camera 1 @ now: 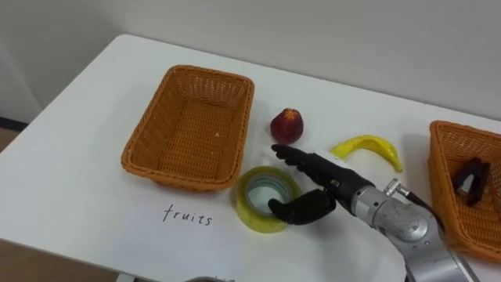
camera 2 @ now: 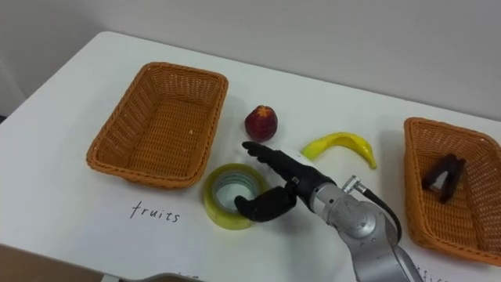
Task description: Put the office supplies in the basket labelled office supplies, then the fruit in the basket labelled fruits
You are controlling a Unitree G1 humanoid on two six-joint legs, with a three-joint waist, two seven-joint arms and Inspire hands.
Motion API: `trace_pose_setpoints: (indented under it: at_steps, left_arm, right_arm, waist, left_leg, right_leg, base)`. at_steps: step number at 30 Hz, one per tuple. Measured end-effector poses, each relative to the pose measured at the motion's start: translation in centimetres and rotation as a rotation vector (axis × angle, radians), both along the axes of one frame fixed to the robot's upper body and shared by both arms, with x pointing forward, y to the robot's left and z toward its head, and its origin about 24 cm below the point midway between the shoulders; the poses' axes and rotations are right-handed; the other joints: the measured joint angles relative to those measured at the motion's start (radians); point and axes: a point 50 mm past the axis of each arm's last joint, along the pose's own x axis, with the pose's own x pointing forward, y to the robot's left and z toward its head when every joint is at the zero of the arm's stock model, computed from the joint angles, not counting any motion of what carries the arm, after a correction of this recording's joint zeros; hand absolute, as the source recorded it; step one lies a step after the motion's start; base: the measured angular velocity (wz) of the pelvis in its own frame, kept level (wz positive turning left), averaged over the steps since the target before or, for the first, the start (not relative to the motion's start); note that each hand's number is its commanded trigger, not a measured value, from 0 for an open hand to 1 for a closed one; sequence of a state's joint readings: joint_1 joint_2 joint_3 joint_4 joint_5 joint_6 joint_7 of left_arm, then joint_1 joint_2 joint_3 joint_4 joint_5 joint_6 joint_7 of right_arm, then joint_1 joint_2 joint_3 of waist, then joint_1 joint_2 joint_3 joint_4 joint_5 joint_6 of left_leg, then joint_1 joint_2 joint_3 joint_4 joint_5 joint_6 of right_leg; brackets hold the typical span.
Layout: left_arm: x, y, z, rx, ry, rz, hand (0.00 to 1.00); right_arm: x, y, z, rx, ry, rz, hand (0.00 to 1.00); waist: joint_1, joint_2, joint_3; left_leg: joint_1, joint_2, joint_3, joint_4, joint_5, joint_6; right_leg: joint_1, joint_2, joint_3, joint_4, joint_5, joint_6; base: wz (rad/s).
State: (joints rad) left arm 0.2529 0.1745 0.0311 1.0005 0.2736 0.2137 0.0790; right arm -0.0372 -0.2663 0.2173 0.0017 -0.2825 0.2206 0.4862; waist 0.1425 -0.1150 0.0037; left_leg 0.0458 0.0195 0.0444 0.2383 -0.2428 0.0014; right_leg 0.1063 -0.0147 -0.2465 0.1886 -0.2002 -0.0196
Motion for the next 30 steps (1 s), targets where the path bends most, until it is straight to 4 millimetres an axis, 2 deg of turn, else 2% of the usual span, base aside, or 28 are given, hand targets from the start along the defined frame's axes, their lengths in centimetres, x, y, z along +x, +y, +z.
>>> trace_pose_setpoints:
  at_steps: [8, 9, 10, 19, 30]
  left_arm:
    - [0.4, 0.4, 0.1, -0.006, -0.004, 0.020, 0.00]
    - [0.4, 0.4, 0.1, -0.006, -0.002, 0.020, 0.00]
    - [0.5, 0.4, 0.1, -0.005, -0.001, 0.020, 0.00]
    - [0.8, 0.6, 0.2, -0.011, 0.002, 0.019, 0.00]
    - [1.3, 1.4, 0.5, 0.002, -0.005, 0.011, 0.00]
  right_arm:
    - [0.2, -0.1, -0.2, -0.009, 0.027, 0.018, 0.00]
    - [0.3, -0.2, -0.2, -0.012, 0.028, 0.018, 0.56]
    - [0.3, -0.2, -0.2, -0.014, 0.029, 0.019, 1.00]
    - [1.0, -0.5, 0.4, -0.089, -0.011, 0.009, 1.00]
    - [1.3, -0.8, 0.3, -0.201, -0.014, 0.001, 1.00]
  waist:
    - [0.000, -0.011, 0.0010]
    - [0.000, -0.012, 0.0009]
    - [0.000, -0.012, 0.0010]
    - [0.005, -0.012, 0.0008]
    - [0.032, -0.010, -0.0001]
  left_leg:
    - [0.000, 0.000, 0.000, 0.002, 0.000, 0.000]
    - [0.000, 0.000, 0.000, 0.003, 0.000, 0.000]
    - [0.000, 0.000, 0.000, 0.003, 0.000, 0.000]
    - [0.001, 0.000, -0.006, 0.006, 0.000, 0.000]
    - [0.002, -0.002, -0.016, 0.002, 0.000, 0.000]
  right_leg:
    - [0.002, 0.000, -0.002, -0.001, 0.000, 0.000]
    - [0.002, 0.000, -0.002, -0.001, 0.000, 0.000]
    - [0.002, 0.000, -0.002, -0.001, 0.000, 0.000]
    - [0.006, 0.001, -0.005, -0.001, 0.001, 0.000]
    - [0.006, 0.001, -0.007, -0.003, 0.002, 0.000]
  base:
    - [0.00]
    - [0.00]
    - [0.00]
    - [0.00]
    - [0.01]
